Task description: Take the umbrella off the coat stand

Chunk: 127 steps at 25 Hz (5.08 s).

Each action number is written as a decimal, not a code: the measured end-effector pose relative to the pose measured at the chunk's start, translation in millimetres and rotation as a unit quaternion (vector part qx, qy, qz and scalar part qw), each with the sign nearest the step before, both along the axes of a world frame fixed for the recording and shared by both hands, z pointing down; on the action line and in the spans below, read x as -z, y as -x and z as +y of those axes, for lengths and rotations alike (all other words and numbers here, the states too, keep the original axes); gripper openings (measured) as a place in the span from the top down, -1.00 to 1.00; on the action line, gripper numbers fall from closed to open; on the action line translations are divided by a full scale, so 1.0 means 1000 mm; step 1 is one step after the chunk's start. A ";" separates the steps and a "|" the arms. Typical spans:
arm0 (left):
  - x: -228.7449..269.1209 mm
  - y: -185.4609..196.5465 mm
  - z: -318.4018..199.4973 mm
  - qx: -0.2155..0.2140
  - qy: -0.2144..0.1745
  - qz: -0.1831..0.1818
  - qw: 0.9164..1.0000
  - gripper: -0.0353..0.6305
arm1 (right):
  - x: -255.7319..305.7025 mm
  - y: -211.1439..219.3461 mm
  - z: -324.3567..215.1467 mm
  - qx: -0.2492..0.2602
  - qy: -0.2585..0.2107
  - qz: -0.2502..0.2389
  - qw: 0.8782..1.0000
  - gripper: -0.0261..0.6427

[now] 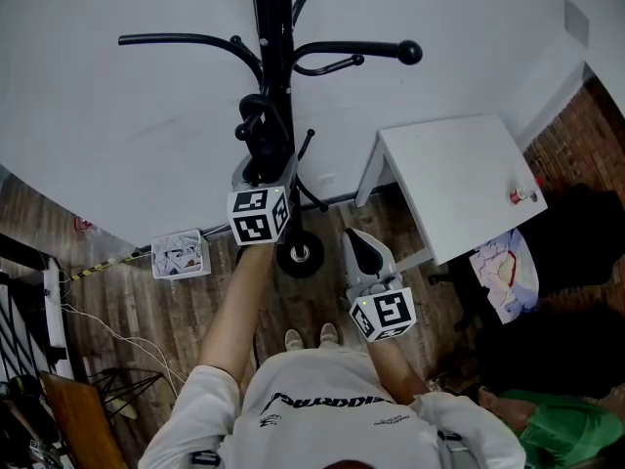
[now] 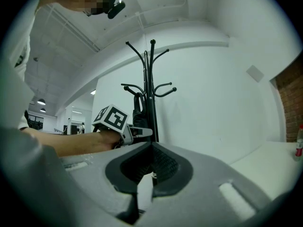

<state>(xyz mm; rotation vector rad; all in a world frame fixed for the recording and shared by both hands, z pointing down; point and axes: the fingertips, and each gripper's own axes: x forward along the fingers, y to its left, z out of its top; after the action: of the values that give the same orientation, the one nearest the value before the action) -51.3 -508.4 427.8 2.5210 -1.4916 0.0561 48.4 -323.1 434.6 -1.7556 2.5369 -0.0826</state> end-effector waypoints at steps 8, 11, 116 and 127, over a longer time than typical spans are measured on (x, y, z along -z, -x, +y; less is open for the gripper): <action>-0.001 0.004 0.005 0.012 0.008 -0.005 1.000 0.10 | 0.001 -0.002 0.006 -0.007 0.000 0.002 1.000 0.93; 0.001 0.008 0.008 0.016 0.007 -0.009 1.000 0.10 | 0.000 0.000 0.008 -0.006 0.000 0.003 1.000 0.93; -0.011 0.033 0.216 0.044 -0.037 0.002 0.998 0.10 | 0.024 0.026 0.056 0.018 -0.033 0.021 0.999 0.92; -0.023 0.025 0.222 0.036 -0.034 -0.009 0.999 0.10 | 0.018 0.024 0.055 0.016 -0.028 0.030 0.999 0.93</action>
<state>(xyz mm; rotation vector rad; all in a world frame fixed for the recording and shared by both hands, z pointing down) -76.6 -286.7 450.8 2.5238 -1.6158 0.0157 24.7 -267.7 416.7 -1.7236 2.5814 0.0404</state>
